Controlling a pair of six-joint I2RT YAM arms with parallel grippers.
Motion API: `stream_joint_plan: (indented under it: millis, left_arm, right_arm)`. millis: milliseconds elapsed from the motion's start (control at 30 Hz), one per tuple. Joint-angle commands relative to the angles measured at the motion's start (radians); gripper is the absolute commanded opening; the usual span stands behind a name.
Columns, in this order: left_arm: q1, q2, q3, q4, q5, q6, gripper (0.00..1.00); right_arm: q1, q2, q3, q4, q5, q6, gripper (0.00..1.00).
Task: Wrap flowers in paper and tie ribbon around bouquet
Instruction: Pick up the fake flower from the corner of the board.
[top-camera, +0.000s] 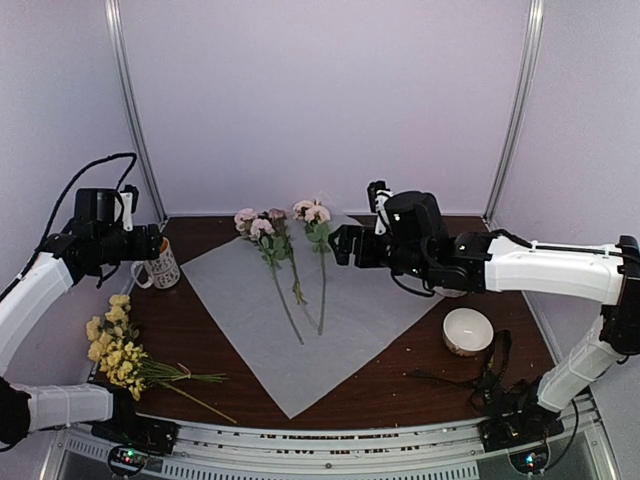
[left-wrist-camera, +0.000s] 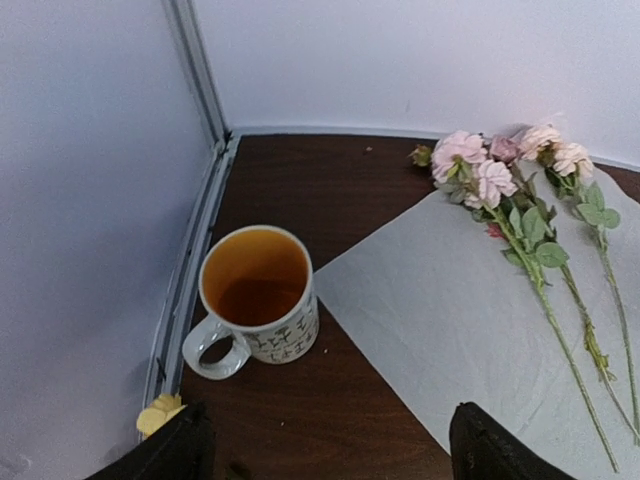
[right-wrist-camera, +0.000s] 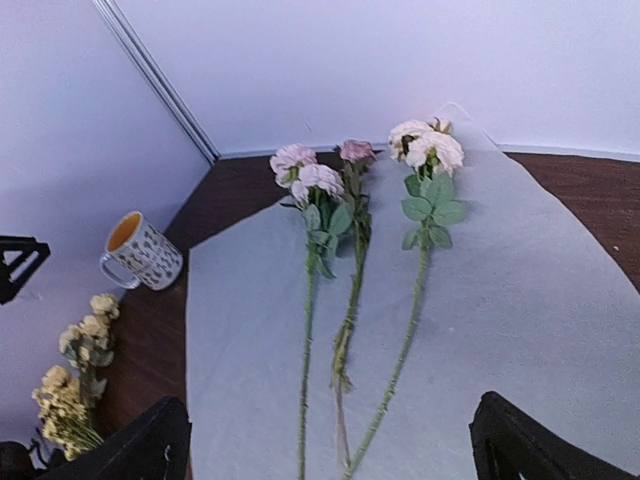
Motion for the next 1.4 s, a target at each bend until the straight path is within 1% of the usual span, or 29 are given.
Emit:
stream_joint_plan:
  millis: [0, 67, 133, 167, 233, 267, 300, 367, 400, 467, 567, 733, 800, 867, 933, 1000, 1100, 1200, 1267, 1367]
  left_arm:
    - [0.000, -0.007, 0.028, -0.124, -0.169, -0.204, 0.83]
    - [-0.017, -0.040, -0.003, -0.162, -0.203, -0.288, 0.83]
    - [-0.043, -0.059, -0.039, -0.213, -0.188, -0.371, 0.82]
    - [-0.075, -0.060, -0.048, -0.261, -0.190, -0.422, 0.80]
    - [-0.215, -0.058, -0.062, -0.348, -0.258, -0.544, 0.79]
    - [-0.320, -0.051, -0.065, -0.385, -0.321, -0.624, 0.79]
    - [-0.419, -0.030, -0.065, -0.414, -0.357, -0.697, 0.79]
    - [-0.564, 0.047, -0.044, -0.497, -0.387, -0.852, 0.79]
    - [-0.604, 0.114, -0.021, -0.565, -0.393, -0.951, 0.80]
    - [-0.656, 0.179, 0.012, -0.703, -0.401, -1.076, 0.80]
    - [-0.724, 0.179, -0.001, -0.793, -0.402, -1.204, 0.79]
    - [-0.732, 0.140, -0.136, -0.791, -0.284, -1.339, 0.79]
    - [-0.731, 0.128, -0.158, -0.775, -0.317, -1.362, 0.80]
    - [-0.724, 0.132, -0.161, -0.785, -0.364, -1.377, 0.86]
    - [-0.703, 0.134, -0.164, -0.788, -0.374, -1.370, 0.94]
    - [-0.685, 0.106, -0.167, -0.796, -0.412, -1.348, 0.97]
    - [-0.643, 0.033, -0.200, -0.836, -0.454, -1.383, 0.98]
    - [-0.619, -0.040, -0.259, -0.787, -0.474, -1.363, 0.98]
    - [-0.596, -0.051, -0.284, -0.748, -0.485, -1.324, 0.98]
    - [-0.551, -0.023, -0.276, -0.743, -0.511, -1.272, 0.98]
  right_arm:
    - [0.005, -0.034, -0.030, -0.154, 0.094, -0.119, 1.00]
    - [0.005, -0.041, -0.052, -0.179, 0.118, -0.139, 1.00]
    - [0.006, -0.046, -0.075, -0.193, 0.137, -0.163, 1.00]
    - [0.006, -0.046, -0.080, -0.204, 0.149, -0.170, 1.00]
    - [0.006, -0.051, -0.089, -0.242, 0.177, -0.178, 1.00]
    - [0.005, -0.055, -0.098, -0.250, 0.188, -0.178, 1.00]
    - [0.005, -0.063, -0.112, -0.247, 0.191, -0.180, 1.00]
    - [0.005, -0.076, -0.145, -0.233, 0.191, -0.188, 1.00]
    - [0.006, -0.082, -0.160, -0.228, 0.191, -0.191, 1.00]
    - [0.005, -0.093, -0.179, -0.230, 0.186, -0.199, 1.00]
    - [0.005, -0.107, -0.213, -0.223, 0.167, -0.212, 1.00]
    - [0.005, -0.118, -0.274, -0.177, 0.133, -0.236, 1.00]
    - [0.006, -0.123, -0.286, -0.169, 0.131, -0.247, 1.00]
    - [0.005, -0.133, -0.297, -0.159, 0.132, -0.255, 1.00]
    - [0.005, -0.144, -0.307, -0.143, 0.125, -0.270, 1.00]
    - [0.005, -0.152, -0.314, -0.130, 0.123, -0.298, 1.00]
    - [0.005, -0.159, -0.317, -0.137, 0.156, -0.329, 1.00]
    - [0.005, -0.171, -0.327, -0.131, 0.168, -0.347, 1.00]
    - [0.006, -0.178, -0.340, -0.120, 0.162, -0.353, 1.00]
    - [0.006, -0.181, -0.345, -0.121, 0.156, -0.350, 1.00]
